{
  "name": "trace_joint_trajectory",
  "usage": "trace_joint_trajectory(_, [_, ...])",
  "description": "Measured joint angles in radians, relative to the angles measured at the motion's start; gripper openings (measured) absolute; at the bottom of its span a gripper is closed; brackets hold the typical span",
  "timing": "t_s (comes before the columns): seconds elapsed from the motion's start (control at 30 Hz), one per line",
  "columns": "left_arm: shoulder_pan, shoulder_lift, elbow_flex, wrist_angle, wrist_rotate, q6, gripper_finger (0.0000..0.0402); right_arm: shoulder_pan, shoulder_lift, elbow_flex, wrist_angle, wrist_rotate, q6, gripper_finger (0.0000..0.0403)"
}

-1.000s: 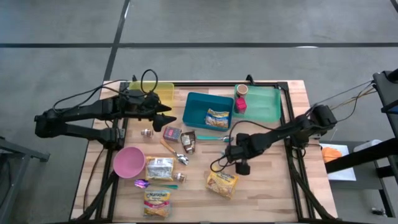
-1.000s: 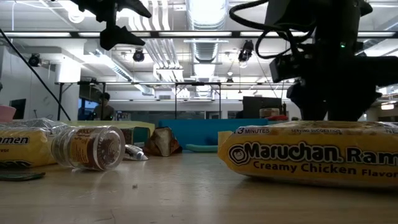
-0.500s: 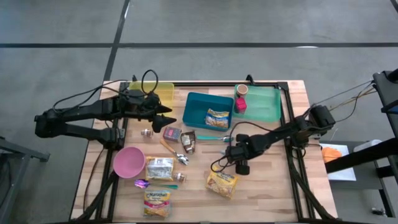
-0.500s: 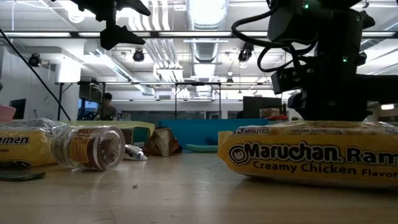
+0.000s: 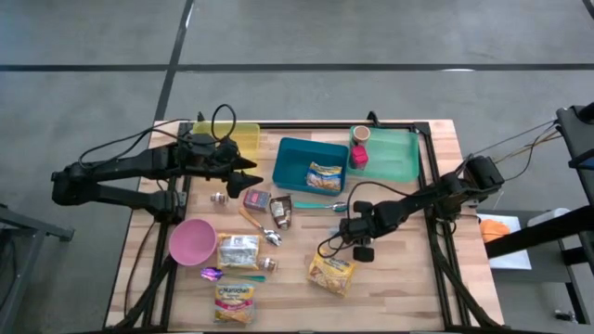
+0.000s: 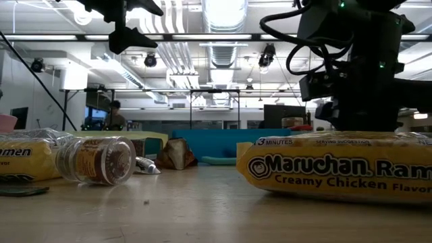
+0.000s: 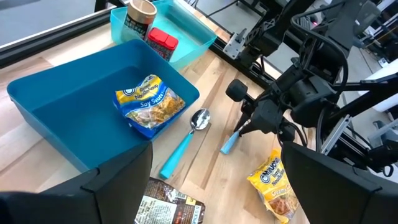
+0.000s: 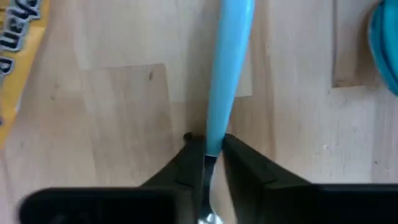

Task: Pick & Place Food Item
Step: Put the light blue spoon into the yellow transparent bin

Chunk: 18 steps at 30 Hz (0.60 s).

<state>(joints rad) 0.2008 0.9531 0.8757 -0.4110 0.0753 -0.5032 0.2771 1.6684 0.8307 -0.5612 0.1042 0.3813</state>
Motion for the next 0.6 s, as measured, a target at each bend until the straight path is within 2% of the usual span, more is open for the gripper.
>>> trace_joint_trajectory(0.07, [0.0,0.0,0.0,0.0,0.0,-0.003,0.0361,0.0,0.0,0.0,-0.001,0.0,0.006,0.0022])
trace_joint_trajectory(0.4, [0.0,0.0,0.0,0.0,0.011,-0.033,0.0361,-0.002,-0.044,0.053,-0.077,0.012,0.002,0.0013])
trace_joint_trajectory(0.6, [0.0,0.0,0.0,0.003,0.03,-0.17,0.0361,-0.001,-0.138,0.083,-0.121,0.037,-0.013,0.0013])
